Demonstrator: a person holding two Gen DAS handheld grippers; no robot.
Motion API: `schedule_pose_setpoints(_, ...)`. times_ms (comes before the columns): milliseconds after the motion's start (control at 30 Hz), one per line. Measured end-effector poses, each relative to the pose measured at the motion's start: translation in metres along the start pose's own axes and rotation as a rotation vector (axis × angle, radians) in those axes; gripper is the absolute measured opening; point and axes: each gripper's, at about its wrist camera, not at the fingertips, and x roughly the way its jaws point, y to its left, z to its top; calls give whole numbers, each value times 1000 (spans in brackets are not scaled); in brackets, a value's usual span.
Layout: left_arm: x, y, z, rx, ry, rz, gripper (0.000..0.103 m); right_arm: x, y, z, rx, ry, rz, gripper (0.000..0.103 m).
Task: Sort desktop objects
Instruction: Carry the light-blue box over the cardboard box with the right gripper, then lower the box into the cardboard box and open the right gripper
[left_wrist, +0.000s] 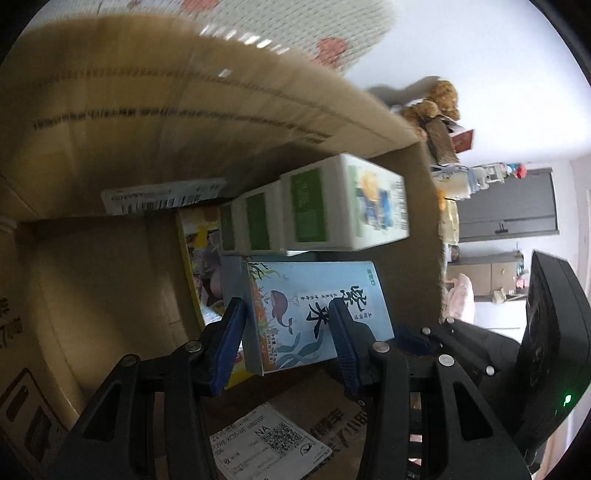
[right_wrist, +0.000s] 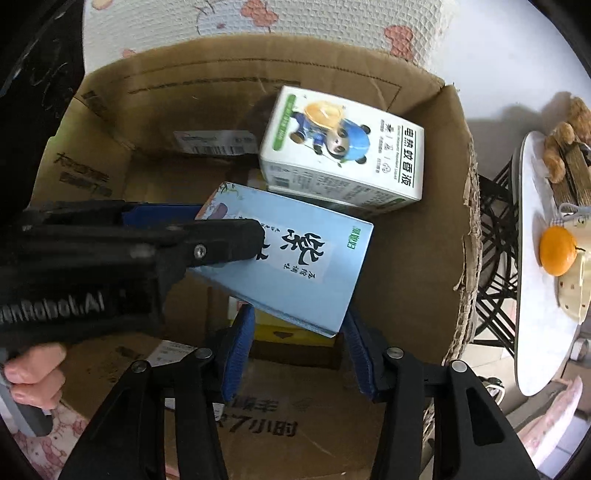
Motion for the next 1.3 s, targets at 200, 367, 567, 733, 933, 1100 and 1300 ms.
schedule_pose_setpoints(200,12,12,4,-58,16,-4,48,10,1,-4,-41,20,26,37)
schedule_pose_setpoints(367,17,16,6,-77,17,7,42,19,2,-7,-71,47,-13,32)
schedule_pose_setpoints(567,15,19,6,-89,-2,33,26,28,-4,-11,-79,63,-65,23)
schedule_pose_setpoints(733,8,30,-2,-109,8,0,18,23,-10,-15,-78,42,-66,21)
schedule_pose_setpoints(933,-6,33,-4,-127,-18,7,18,16,-16,-26,-76,43,-12,21)
schedule_pose_setpoints(1100,-22,43,-17,-118,-21,66,18,15,-21,-32,-46,81,107,21)
schedule_pose_setpoints(1300,-12,47,-20,-144,10,86,18,33,-12,-7,5,155,236,21)
